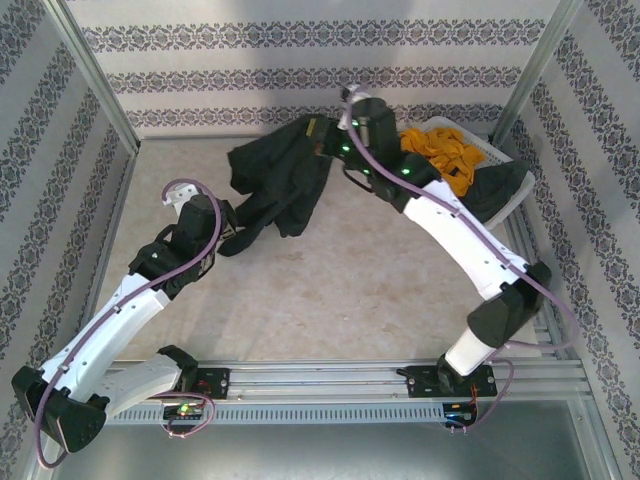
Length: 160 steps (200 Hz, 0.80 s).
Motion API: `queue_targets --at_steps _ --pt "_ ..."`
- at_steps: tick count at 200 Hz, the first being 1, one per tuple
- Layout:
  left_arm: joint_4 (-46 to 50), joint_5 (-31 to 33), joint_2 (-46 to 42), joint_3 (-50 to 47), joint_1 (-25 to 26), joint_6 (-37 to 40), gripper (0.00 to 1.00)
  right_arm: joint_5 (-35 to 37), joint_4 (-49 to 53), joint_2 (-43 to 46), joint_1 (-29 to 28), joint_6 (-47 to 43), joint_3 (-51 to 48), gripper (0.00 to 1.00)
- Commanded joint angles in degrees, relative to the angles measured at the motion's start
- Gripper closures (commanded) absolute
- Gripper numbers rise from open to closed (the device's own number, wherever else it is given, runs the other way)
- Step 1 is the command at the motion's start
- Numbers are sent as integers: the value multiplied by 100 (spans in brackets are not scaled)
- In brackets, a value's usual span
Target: Fold and stack the t-shirts
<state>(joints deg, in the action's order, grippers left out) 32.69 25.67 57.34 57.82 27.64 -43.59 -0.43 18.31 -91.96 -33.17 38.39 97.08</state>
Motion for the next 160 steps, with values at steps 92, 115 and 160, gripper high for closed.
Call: queue_targets --at_steps 92,115,160 --pt "-820 -1769 1181 -208 -620 -666 34 -152 1278 1453 1191 344 -3757 48" --pt "-1486 -2458 1782 -134 -729 -879 35 -436 771 986 1040 594 -3782 47" --pt "-2643 -3618 3354 493 -548 -1472 41 -826 307 -44 1315 1039 -3399 46"
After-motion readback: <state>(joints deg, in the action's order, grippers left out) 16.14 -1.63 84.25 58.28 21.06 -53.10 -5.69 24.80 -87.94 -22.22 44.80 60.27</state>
